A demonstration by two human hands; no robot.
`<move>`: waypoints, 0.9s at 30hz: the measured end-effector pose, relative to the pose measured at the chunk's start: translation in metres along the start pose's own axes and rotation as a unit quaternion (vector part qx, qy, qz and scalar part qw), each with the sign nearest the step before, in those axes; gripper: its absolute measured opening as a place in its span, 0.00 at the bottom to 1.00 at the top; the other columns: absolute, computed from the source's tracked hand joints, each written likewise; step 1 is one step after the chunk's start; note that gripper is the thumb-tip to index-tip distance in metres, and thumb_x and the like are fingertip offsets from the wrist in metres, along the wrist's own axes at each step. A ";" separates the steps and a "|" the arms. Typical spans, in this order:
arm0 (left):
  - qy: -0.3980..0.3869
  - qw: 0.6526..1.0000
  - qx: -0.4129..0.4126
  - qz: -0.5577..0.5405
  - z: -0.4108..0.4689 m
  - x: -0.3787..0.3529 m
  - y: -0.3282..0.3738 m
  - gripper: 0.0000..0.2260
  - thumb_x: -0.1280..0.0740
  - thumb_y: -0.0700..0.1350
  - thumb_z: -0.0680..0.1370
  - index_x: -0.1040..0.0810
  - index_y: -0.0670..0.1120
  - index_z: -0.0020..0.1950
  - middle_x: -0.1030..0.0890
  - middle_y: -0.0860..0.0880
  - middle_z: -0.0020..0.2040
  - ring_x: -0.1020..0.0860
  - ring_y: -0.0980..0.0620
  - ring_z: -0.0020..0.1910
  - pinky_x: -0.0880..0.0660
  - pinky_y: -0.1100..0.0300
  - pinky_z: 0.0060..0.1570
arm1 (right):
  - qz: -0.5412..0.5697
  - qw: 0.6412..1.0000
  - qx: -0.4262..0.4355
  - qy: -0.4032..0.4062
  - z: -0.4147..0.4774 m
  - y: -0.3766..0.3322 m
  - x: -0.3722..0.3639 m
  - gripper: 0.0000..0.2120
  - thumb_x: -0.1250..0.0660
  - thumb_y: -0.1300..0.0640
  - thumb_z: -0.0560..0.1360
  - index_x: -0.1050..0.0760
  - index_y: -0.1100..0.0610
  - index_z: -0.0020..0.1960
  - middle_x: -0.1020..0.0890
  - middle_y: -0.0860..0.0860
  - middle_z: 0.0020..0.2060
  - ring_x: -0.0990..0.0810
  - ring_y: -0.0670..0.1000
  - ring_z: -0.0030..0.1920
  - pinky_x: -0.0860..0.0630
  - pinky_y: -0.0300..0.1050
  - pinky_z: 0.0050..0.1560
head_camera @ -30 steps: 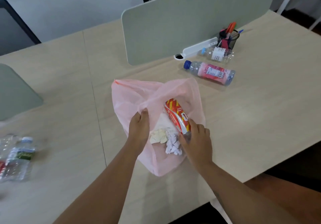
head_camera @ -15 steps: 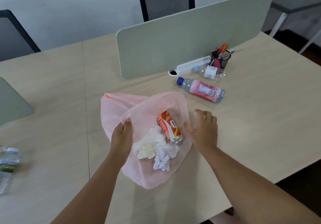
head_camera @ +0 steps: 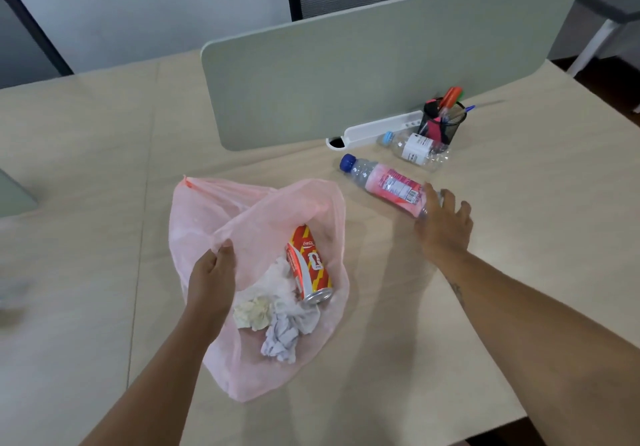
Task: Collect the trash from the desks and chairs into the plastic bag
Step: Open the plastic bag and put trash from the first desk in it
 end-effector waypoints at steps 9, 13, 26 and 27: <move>-0.025 1.000 -0.005 -0.013 -0.004 0.001 0.017 0.19 0.46 0.54 0.83 0.33 0.47 0.35 0.33 0.50 0.31 0.34 0.51 0.32 0.37 0.57 0.33 | 0.079 0.991 0.016 0.108 -0.090 0.000 0.009 0.31 0.27 0.55 0.69 0.33 0.52 0.70 0.29 0.59 0.61 0.29 0.64 0.56 0.26 0.58 0.49; -0.052 0.998 -0.013 -0.016 -0.007 0.001 0.024 0.18 0.45 0.54 0.83 0.30 0.45 0.38 0.32 0.50 0.32 0.33 0.51 0.33 0.36 0.56 0.34 | 0.134 0.978 -0.001 0.162 -0.159 -0.006 0.008 0.32 0.25 0.54 0.69 0.33 0.54 0.69 0.27 0.59 0.59 0.26 0.62 0.54 0.25 0.57 0.47; -0.099 0.994 -0.028 -0.039 -0.018 0.047 0.017 0.16 0.46 0.54 0.82 0.25 0.46 0.44 0.27 0.51 0.37 0.28 0.49 0.37 0.28 0.54 0.42 | 0.237 0.954 0.038 0.177 -0.327 -0.096 -0.027 0.33 0.24 0.48 0.65 0.29 0.56 0.67 0.28 0.56 0.52 0.29 0.55 0.50 0.25 0.51 0.48; -0.102 0.993 -0.027 -0.046 -0.018 0.052 0.015 0.16 0.46 0.54 0.82 0.25 0.45 0.46 0.26 0.51 0.38 0.27 0.50 0.38 0.28 0.54 0.42 | 0.234 0.956 0.047 0.172 -0.329 -0.108 -0.029 0.33 0.23 0.48 0.64 0.28 0.55 0.66 0.27 0.56 0.50 0.29 0.56 0.48 0.24 0.51 0.48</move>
Point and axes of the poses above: each hand's wrist, its own z-axis towards the middle knuckle, its own x-axis out of the back of the hand, y = z × x, the point moved 6 cm from there along z, towards the middle knuckle
